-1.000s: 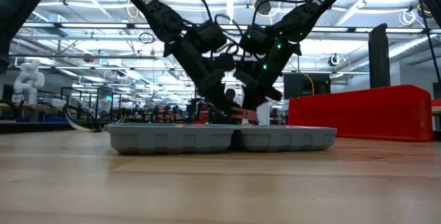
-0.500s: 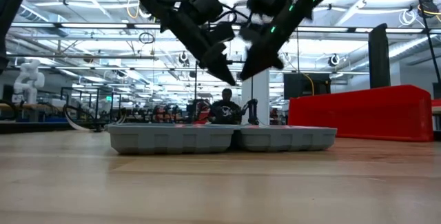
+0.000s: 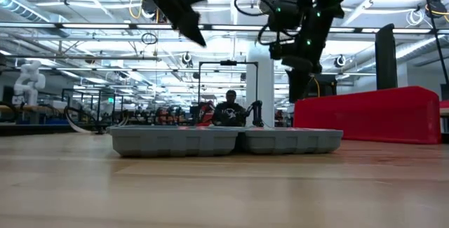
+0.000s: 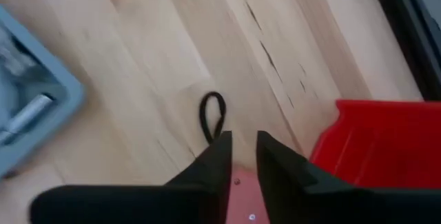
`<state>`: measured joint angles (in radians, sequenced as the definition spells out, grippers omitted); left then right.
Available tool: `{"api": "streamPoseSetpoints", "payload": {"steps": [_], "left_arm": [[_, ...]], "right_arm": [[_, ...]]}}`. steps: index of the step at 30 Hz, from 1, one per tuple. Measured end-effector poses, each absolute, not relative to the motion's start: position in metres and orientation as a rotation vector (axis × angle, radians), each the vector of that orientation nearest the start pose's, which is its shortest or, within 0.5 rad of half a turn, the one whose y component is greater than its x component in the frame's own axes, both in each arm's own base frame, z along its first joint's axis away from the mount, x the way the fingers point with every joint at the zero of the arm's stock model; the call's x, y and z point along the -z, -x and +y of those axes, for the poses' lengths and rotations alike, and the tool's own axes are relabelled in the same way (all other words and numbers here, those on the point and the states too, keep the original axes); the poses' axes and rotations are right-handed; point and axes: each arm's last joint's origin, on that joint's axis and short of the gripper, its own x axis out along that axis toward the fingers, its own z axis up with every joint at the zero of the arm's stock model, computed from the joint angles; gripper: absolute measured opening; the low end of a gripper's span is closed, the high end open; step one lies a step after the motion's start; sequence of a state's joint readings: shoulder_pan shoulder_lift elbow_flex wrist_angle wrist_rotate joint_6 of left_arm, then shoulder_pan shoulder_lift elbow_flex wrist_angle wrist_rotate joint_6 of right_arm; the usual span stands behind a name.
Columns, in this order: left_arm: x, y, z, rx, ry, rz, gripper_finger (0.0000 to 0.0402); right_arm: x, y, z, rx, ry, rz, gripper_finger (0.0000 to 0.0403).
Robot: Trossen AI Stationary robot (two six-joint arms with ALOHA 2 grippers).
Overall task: Prefit tool cases
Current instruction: Put the tape measure into the toolbox
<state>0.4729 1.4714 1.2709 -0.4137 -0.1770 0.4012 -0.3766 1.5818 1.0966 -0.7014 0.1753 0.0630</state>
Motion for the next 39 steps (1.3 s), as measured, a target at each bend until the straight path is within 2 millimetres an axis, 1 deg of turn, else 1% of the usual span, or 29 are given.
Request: {"api": "streamPoseSetpoints", "payload": {"steps": [2,4,7,10,15,18,21,23,25,26,27,30,33,34,37,39], "left_arm": [[-0.341,-0.270,0.150,-0.534,-0.281,0.667,0.0086],[-0.356,-0.259,0.147,-0.561,-0.273,0.606,0.0086],[-0.370,-0.247,0.140,-0.573,-0.281,0.552,0.0086],[-0.377,-0.240,0.135,-0.571,-0.285,0.530,0.0086],[-0.374,-0.241,0.134,-0.560,-0.283,0.548,0.0086],[-0.370,-0.244,0.135,-0.552,-0.277,0.571,0.0086],[-0.362,-0.246,0.136,-0.547,-0.274,0.592,0.0086],[-0.357,-0.246,0.136,-0.543,-0.272,0.605,0.0086],[-0.353,-0.245,0.138,-0.547,-0.267,0.620,0.0086],[-0.352,-0.244,0.139,-0.549,-0.265,0.627,0.0086],[-0.350,-0.244,0.140,-0.551,-0.263,0.632,0.0086],[-0.345,-0.242,0.142,-0.561,-0.257,0.649,0.0086],[-0.336,-0.240,0.144,-0.566,-0.245,0.677,0.0086],[-0.334,-0.239,0.145,-0.567,-0.238,0.684,0.0086],[-0.328,-0.237,0.147,-0.579,-0.215,0.698,0.0086],[-0.326,-0.237,0.148,-0.583,-0.213,0.699,0.0086]], "right_arm": [[-0.211,-0.279,-0.117,0.519,-0.165,1.193,0.0078],[-0.204,-0.280,-0.117,0.504,-0.148,1.209,0.0101],[-0.188,-0.285,-0.118,0.472,-0.165,1.254,0.0132],[-0.171,-0.288,-0.119,0.464,-0.184,1.323,0.0156],[-0.148,-0.293,-0.124,0.483,-0.167,1.393,0.0175],[-0.138,-0.295,-0.127,0.473,-0.160,1.418,0.0174],[-0.127,-0.296,-0.131,0.454,-0.176,1.441,0.0159],[-0.122,-0.297,-0.134,0.413,-0.219,1.440,0.0130],[-0.121,-0.297,-0.137,0.373,-0.277,1.424,0.0076],[-0.121,-0.297,-0.137,0.353,-0.298,1.414,0.0043],[-0.121,-0.297,-0.138,0.343,-0.303,1.408,0.0023],[-0.128,-0.298,-0.137,0.358,-0.294,1.373,0.0007],[-0.145,-0.296,-0.137,0.366,-0.286,1.307,0.0002],[-0.153,-0.296,-0.137,0.371,-0.284,1.271,0.0001],[-0.192,-0.292,-0.134,0.388,-0.269,1.119,0.0001],[-0.210,-0.287,-0.132,0.383,-0.265,1.049,0.0000]]}}
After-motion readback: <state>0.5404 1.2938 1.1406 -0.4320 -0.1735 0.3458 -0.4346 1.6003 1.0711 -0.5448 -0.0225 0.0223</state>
